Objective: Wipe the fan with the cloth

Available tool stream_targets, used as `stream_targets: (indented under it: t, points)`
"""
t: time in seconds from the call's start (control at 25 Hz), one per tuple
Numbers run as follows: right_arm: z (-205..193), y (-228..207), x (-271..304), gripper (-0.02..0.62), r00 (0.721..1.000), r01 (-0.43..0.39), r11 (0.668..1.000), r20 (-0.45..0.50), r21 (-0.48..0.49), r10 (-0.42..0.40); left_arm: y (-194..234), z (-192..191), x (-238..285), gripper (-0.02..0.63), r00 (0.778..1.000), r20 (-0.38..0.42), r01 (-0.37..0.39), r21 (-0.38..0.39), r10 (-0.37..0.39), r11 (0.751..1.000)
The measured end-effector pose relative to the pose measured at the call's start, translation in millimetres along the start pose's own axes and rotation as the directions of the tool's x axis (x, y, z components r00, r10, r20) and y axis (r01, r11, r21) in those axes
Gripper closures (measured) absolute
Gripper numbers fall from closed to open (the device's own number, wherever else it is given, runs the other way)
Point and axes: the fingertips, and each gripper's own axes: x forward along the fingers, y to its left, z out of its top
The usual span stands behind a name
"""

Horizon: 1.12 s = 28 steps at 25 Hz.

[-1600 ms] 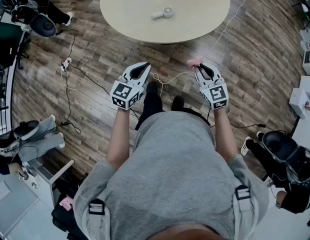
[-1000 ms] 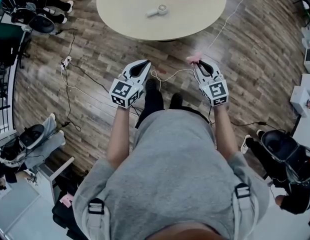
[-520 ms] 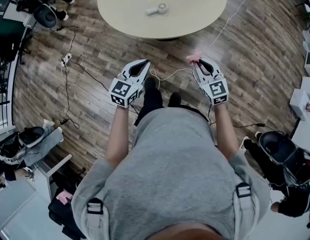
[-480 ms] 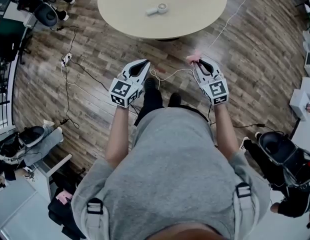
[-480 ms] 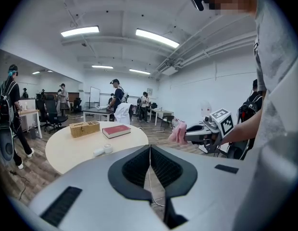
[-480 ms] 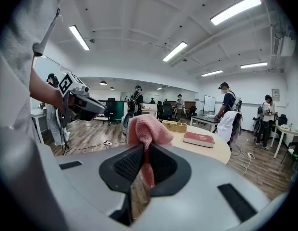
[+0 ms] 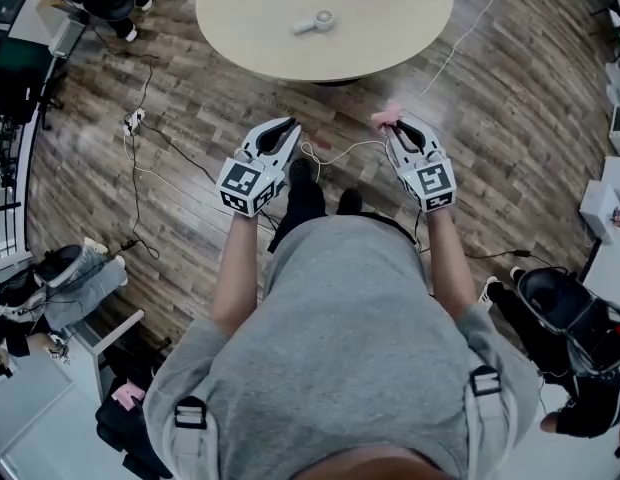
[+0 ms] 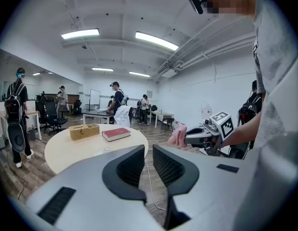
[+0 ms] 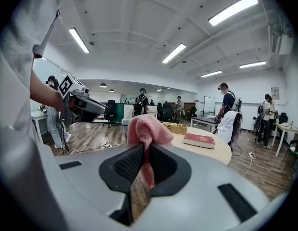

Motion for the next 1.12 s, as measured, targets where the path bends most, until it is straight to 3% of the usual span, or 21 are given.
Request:
stream_targets:
  t: [0.16, 0.32, 1.12]
  points:
    - [-1.9, 0.8, 0.1, 0.555, 1.000, -0.003, 1.000, -0.002, -0.002, 0.003, 4.5, -1.4, 1.2, 0.386, 1.000, 0.009, -0.023, -0.008, 0.023, 1.000]
    - [-2.6, 0.1, -1.6, 0.555, 1.000, -0.002, 1.000, -0.001, -0.003, 0.002, 8.6, -3.9, 2.0, 0.321, 0.999, 0.010, -0.039, -0.014, 0.040, 0.999]
    - [-5.5, -4.2, 3.4, 0.555, 0.999, 0.027, 1.000, -0.027, 0.004, -0.027, 27.0, -3.7, 7.9, 0.304, 0.999, 0.017, -0.026, -0.027, 0.027, 0.999]
